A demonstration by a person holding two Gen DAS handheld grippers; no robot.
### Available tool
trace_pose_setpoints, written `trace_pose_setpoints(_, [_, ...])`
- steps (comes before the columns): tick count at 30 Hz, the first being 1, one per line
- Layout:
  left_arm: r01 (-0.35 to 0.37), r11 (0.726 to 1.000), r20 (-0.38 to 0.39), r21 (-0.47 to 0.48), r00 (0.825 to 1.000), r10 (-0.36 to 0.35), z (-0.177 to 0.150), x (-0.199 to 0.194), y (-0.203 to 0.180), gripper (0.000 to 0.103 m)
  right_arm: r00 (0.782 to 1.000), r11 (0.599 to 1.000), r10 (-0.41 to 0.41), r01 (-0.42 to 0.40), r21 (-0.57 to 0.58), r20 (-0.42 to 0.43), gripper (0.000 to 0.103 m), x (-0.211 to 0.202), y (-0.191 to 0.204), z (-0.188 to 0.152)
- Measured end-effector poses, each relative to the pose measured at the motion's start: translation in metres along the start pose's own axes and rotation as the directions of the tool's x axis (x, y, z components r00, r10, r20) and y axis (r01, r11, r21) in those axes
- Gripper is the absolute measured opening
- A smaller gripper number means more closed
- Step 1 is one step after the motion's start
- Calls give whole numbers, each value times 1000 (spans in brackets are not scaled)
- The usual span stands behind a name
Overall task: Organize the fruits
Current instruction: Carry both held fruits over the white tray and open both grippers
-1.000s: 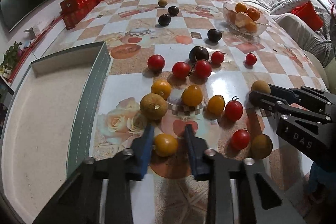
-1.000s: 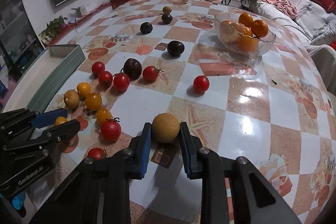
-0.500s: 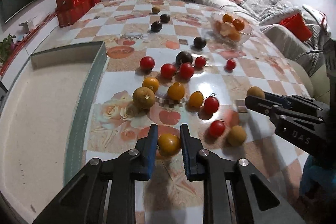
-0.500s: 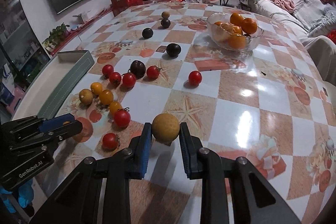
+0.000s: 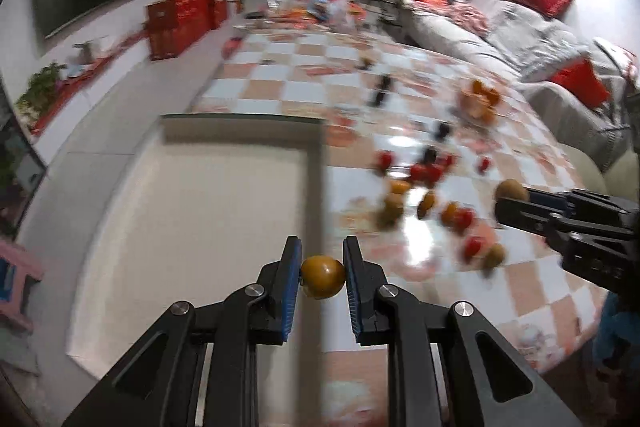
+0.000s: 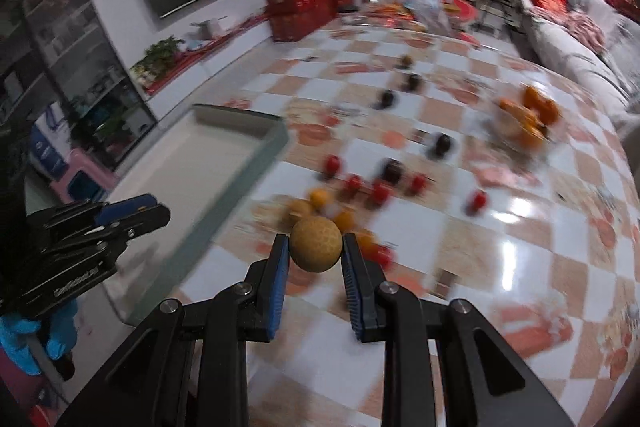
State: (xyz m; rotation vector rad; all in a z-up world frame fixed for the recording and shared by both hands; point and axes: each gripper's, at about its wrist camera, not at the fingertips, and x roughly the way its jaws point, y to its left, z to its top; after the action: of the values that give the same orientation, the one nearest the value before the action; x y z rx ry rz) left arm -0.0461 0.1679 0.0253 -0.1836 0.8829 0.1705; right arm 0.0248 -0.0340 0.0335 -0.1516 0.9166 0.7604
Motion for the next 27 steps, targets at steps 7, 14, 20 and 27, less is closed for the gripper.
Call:
trace_pose_setpoints(7, [-128, 989, -46, -70, 991, 125, 4, 17, 63, 23, 995, 993, 81, -86, -80, -62, 28, 50, 63, 28])
trace_pose_setpoints(14, [-189, 978, -108, -83, 978, 180, 1, 45, 84, 23, 987, 988, 83, -99, -116, -138, 28, 106, 97, 48])
trace_pose_setpoints(20, [-203, 976, -143, -73, 971, 191, -4, 61, 85, 23, 980, 987, 70, -96, -133, -186, 28, 131, 105, 48])
trace_pose_setpoints(27, [-213, 976, -146, -53, 968, 204, -7, 63, 81, 23, 981, 980, 20, -58, -189, -194, 28, 138, 112, 45])
